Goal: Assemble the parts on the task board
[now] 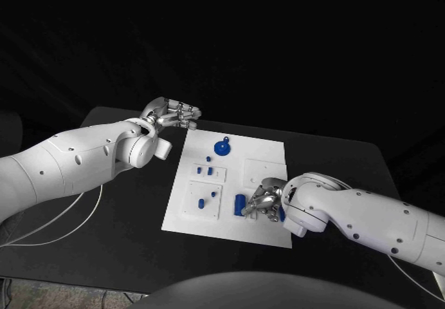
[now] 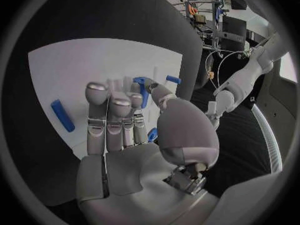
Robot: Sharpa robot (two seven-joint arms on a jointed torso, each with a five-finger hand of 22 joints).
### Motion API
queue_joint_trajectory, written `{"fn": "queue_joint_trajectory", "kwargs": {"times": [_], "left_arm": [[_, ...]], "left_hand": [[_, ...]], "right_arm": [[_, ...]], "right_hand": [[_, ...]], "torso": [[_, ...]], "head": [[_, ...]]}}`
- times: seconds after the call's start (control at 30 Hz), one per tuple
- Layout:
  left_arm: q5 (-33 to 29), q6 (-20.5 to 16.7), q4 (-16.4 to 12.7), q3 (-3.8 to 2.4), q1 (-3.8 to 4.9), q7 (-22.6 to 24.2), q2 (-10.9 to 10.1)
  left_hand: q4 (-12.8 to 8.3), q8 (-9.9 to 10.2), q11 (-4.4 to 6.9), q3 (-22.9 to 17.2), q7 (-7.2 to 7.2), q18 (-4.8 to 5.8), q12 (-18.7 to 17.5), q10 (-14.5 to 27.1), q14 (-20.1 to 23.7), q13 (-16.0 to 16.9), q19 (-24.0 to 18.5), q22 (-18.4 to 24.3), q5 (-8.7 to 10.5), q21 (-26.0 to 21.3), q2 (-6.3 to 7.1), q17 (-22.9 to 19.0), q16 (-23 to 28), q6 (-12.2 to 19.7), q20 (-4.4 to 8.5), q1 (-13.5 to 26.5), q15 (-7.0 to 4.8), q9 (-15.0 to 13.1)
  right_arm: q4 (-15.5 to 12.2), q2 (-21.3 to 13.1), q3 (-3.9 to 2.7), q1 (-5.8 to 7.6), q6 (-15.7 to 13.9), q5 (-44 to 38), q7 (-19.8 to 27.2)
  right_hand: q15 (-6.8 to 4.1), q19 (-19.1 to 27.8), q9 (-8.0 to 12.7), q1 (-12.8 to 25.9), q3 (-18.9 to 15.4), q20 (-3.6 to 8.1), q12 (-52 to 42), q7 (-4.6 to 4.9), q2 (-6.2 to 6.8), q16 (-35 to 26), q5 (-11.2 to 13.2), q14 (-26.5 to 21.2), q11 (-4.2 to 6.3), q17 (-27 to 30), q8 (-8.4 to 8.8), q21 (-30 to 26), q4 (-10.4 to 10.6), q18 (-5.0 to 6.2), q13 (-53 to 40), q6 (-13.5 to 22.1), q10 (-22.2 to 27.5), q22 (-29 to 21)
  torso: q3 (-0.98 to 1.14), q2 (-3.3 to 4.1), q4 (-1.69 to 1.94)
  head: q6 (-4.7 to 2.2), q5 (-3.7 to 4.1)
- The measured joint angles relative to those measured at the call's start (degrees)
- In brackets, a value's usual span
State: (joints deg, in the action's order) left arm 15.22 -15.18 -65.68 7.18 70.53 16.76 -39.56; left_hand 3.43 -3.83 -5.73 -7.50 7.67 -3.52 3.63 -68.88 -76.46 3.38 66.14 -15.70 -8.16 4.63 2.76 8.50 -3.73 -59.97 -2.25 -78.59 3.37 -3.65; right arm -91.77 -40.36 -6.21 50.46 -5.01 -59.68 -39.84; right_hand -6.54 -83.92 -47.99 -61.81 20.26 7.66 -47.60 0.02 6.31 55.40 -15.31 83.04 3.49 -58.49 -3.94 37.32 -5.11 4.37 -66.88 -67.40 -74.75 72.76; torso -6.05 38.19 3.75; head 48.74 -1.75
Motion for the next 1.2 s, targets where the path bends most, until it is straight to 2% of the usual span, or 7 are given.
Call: {"fn": "queue_joint_trajectory", "kwargs": {"times": [0.67,0.73,0.9,0.97,1.07,1.1,1.2], "left_arm": [[0.1,0.2,0.0,0.01,0.00,-0.2,-0.1],[0.1,0.2,0.0,0.01,0.00,-0.2,-0.1],[0.2,0.2,0.0,0.02,0.00,-0.2,-0.1],[0.2,0.2,0.0,0.02,0.00,-0.2,-0.2],[0.2,0.2,-0.1,0.02,0.00,-0.2,-0.4],[0.2,0.2,-0.1,0.02,0.00,-0.2,-0.4],[0.2,0.2,-0.4,0.02,0.00,-0.1,-0.8]], "left_hand": [[0.0,0.0,0.00,0.0,0.00,0.00,0.0,0.0,0.0,0.0,0.0,0.2,0.00,0.0,0.00,0.0,0.0,0.0,0.00,0.0,0.00,0.0],[0.0,0.0,0.00,0.0,0.00,-0.01,0.0,0.0,0.0,0.0,0.0,0.2,0.00,0.0,0.00,0.0,0.0,0.0,0.00,0.0,0.00,0.0],[0.0,0.0,0.00,0.0,0.00,0.00,0.0,0.0,0.0,0.0,0.0,0.3,0.00,0.0,0.00,0.0,0.0,0.0,0.00,0.0,0.00,0.0],[0.0,0.0,0.00,0.0,0.00,0.00,0.0,0.0,0.0,0.0,0.0,0.3,0.00,0.0,0.00,0.0,0.0,0.0,0.00,0.0,0.00,0.0],[0.1,0.0,0.00,0.2,0.00,0.00,0.0,0.0,0.0,0.0,0.0,0.4,0.70,0.0,0.00,0.0,0.0,0.0,0.00,0.0,0.00,0.0],[0.2,0.0,0.00,0.5,0.00,-0.01,0.0,0.0,0.0,0.0,0.0,0.4,1.40,0.0,0.00,0.0,0.0,0.0,0.00,0.0,0.00,0.0],[0.3,0.0,0.00,1.7,0.00,-0.01,0.0,0.0,0.0,0.0,0.0,0.7,4.24,0.0,-0.14,0.0,0.0,0.0,0.00,0.6,0.00,0.0]], "right_arm": [[0.3,0.1,0.11,-0.70,0.5,0.2,-0.1],[0.3,0.0,0.12,-0.75,0.4,0.2,-0.1],[-0.3,-1.3,0.11,-0.96,-0.2,0.2,0.4],[-0.6,-2.1,-0.10,-1.04,-0.4,0.3,0.9],[-1.3,-3.9,-0.79,-1.08,-0.6,0.9,2.0],[-1.5,-4.4,-1.04,-1.08,-0.6,1.2,2.4],[-2.3,-6.4,-2.32,-1.08,-0.5,1.9,3.5]], "right_hand": [[0.01,0.0,-0.1,0.2,-1.6,0.00,-0.1,-0.12,0.24,0.0,0.0,0.0,0.00,0.1,0.00,0.0,-0.2,0.00,0.1,-0.1,0.0,0.0],[0.01,0.0,-0.1,0.2,-2.0,0.00,-0.3,-0.05,0.24,0.0,0.0,0.0,0.00,0.1,0.00,0.0,0.2,0.00,0.1,-0.4,0.0,0.0],[0.01,0.0,-0.7,0.7,-2.9,0.00,-0.7,-0.10,0.71,0.0,2.7,0.0,0.00,0.1,0.00,0.0,2.7,0.00,-0.1,-0.4,0.0,0.0],[0.01,0.0,-0.9,0.7,-2.9,0.00,-0.9,-0.07,1.21,0.0,3.5,0.0,0.00,0.2,0.00,0.2,3.8,0.00,-0.3,-0.4,0.0,0.0],[0.01,0.0,-0.5,0.5,-3.0,-0.01,-2.6,0.49,1.34,0.2,3.9,0.0,-0.11,0.2,0.00,0.7,4.7,0.00,-1.3,0.2,-0.7,0.0],[0.01,0.0,0.1,0.4,-3.9,0.00,-3.0,0.57,1.20,0.4,3.3,0.0,-0.11,0.2,0.00,0.8,4.6,0.00,-1.6,0.2,-0.7,0.0],[0.01,0.0,1.4,-0.4,-5.1,0.00,-3.8,0.57,0.40,0.4,3.3,0.0,-0.23,0.1,0.00,0.8,4.1,0.00,-2.2,0.2,-0.9,0.1]], "torso": [[-0.02,-0.03,-0.02],[-0.02,-0.03,-0.02],[-0.02,-0.02,-0.03],[0.02,-0.01,-0.05],[0.05,-0.01,-0.08],[0.06,-0.02,-0.12],[0.05,-0.02,-0.18]], "head": [[0.10,0.02],[0.11,0.01],[-0.05,0.08],[-0.12,0.13],[-0.29,0.21],[-0.33,0.26],[-0.45,0.47]]}}
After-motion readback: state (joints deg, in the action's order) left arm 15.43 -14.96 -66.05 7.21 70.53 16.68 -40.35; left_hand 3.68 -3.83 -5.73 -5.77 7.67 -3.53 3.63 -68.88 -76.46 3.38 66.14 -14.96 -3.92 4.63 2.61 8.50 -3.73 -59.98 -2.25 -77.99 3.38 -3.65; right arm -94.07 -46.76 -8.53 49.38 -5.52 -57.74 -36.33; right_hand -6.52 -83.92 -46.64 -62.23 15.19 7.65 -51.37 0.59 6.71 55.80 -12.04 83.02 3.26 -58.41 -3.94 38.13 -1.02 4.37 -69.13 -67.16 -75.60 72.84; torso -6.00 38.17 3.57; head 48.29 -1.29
